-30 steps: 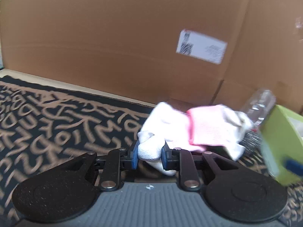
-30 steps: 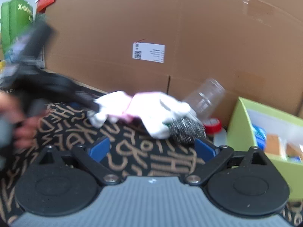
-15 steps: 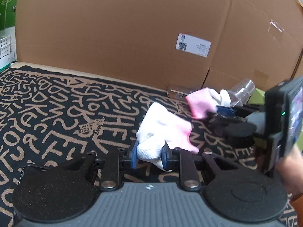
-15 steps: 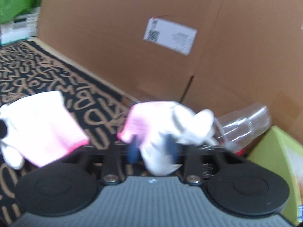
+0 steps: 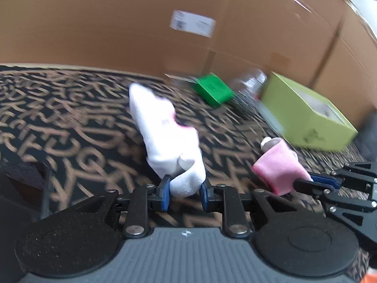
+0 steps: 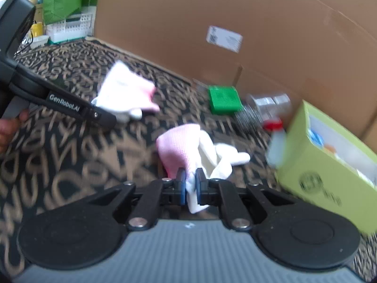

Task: Organize objects
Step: 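Grasp one white-pink glove with the right tool while the left tool grasps the other glove, then carry both gloves into the shoebox and open both tools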

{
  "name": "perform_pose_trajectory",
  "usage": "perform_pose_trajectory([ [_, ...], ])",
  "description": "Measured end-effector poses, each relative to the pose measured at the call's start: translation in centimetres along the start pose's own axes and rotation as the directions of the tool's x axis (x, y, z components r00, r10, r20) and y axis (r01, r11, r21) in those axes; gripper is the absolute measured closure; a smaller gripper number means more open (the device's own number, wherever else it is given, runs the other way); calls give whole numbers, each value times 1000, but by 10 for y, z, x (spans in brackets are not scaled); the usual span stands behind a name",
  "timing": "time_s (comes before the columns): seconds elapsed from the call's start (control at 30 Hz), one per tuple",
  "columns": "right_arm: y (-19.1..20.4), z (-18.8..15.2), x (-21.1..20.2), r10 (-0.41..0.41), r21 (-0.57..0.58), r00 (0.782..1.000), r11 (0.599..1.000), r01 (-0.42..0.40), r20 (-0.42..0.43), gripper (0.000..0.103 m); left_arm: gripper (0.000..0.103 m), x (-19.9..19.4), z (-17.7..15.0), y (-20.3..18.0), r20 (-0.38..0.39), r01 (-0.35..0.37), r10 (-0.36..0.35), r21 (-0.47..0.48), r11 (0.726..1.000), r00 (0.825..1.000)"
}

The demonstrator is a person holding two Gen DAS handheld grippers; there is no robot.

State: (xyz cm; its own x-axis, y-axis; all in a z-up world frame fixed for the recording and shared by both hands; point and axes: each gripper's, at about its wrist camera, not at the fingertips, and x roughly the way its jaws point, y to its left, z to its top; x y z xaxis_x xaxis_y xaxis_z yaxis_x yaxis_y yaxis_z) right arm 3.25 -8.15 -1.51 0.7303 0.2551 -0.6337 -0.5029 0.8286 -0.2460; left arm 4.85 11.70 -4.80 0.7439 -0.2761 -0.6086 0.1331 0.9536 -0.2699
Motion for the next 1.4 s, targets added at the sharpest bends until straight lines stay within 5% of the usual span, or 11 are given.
perform_pose_trajectory([
  [0.1,-7,-15,-18,-24,34,1000,999,24,-16,85,52,-9,-9,-9,-8,38,-38,11,999,999],
  [0.13,-11,-16,-23,-22,68,1000,997,23,-5,65,34,-13,-10,-10,-6,37,-37,3,999,999],
  [0.17,-16,-16,-26,-18,109,1000,994,17,11,41,30,-19,-11,-11,12,29,-28,-8,1000,1000],
  [0.23,-24,-15,-31,-17,184,998,983,5,63,27,29,-29,-11,-13,51,2,-2,-9,1000,999],
  [0.37,-38,-12,-19,23,306,995,951,-51,92,24,24,-30,1,-10,105,-126,126,-8,992,986],
  [0.53,-43,-20,-3,6,421,998,907,-32,63,24,24,8,24,0,88,-222,222,-8,975,971],
  [0.77,-40,-30,-4,33,429,995,900,-70,94,26,46,45,36,-5,14,-187,187,46,981,982],
  [0.93,-34,-23,10,60,407,992,908,-100,110,33,39,48,24,-27,6,-152,153,133,979,988],
  [1.0,-31,-20,17,62,384,992,918,-100,110,41,40,50,22,-32,7,-163,164,154,975,986],
  [1.13,-34,-19,19,71,382,991,918,-111,116,86,67,47,24,-35,-15,-132,137,165,977,991],
  [1.4,-50,-28,-7,44,421,983,899,-117,179,92,86,37,28,-65,-57,4,6,181,984,998],
])
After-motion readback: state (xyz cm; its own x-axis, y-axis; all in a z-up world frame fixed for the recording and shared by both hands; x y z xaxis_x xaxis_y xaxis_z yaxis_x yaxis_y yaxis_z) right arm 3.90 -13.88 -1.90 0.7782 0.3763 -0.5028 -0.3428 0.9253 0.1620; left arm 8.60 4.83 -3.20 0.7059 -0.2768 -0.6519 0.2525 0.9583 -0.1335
